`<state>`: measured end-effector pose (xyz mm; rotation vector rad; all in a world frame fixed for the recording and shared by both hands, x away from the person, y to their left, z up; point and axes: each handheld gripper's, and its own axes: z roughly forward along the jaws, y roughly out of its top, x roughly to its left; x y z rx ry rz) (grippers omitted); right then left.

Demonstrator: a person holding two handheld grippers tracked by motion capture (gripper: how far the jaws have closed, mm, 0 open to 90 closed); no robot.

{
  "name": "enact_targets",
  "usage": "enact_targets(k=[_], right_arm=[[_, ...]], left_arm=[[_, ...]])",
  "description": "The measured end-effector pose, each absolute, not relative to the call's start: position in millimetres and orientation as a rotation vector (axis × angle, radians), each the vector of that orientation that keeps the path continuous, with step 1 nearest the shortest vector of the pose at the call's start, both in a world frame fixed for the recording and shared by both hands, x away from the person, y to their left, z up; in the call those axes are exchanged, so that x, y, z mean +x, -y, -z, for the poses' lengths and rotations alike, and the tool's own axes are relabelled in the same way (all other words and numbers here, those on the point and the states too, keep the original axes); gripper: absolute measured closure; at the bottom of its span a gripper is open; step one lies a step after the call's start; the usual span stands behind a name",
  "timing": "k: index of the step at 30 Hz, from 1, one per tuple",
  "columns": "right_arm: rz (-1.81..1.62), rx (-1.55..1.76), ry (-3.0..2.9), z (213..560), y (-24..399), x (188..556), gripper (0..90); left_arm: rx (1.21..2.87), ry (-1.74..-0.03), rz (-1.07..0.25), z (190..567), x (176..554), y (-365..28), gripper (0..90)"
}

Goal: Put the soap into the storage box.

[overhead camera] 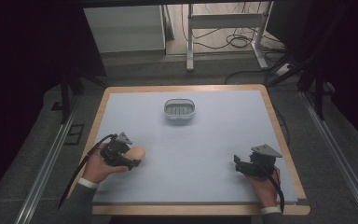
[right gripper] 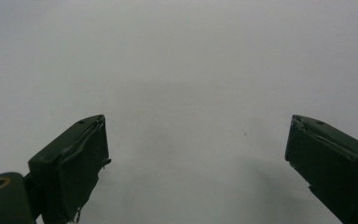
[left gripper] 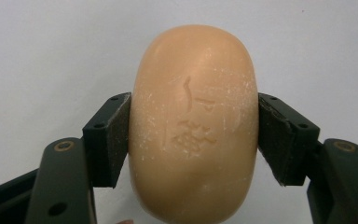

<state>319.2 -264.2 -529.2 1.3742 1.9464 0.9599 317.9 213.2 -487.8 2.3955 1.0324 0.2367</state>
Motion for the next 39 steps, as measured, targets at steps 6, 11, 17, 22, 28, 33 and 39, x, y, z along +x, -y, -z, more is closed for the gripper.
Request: enact_targets(k=[6,11,17,22,28,33,39], right_arm=[[-0.96,1.373,-1.944,529,264,319,6.2],[-0.958,1.373,-1.944,529,264,319,6.2],[-0.958,1.372,-1.946,529,264,319,6.2],[-0.958,1.373,-1.946,529,264,319,6.2],[-0.957,1.372,-1.945,529,264,319,6.2],[-0.954,1.371,-1.943,529,264,319,6.2],[-0.956,1.373,-1.943,529,264,319,6.2]], left_arm=[[2.393,-1.03,-0.241,484,319,-213,32.3],[2.39,-1.029,-0.25,483,320,-213,32.3],[2.388,-1.026,-0.256,480,322,-212,32.3],[2.381,-1.026,-0.257,479,324,-211,32.3],[2.372,-1.02,-0.254,478,326,-210,32.3],[2.357,-1.017,-0.253,476,327,-209,32.3],[2.348,-1.019,-0.242,477,330,-209,32.3]])
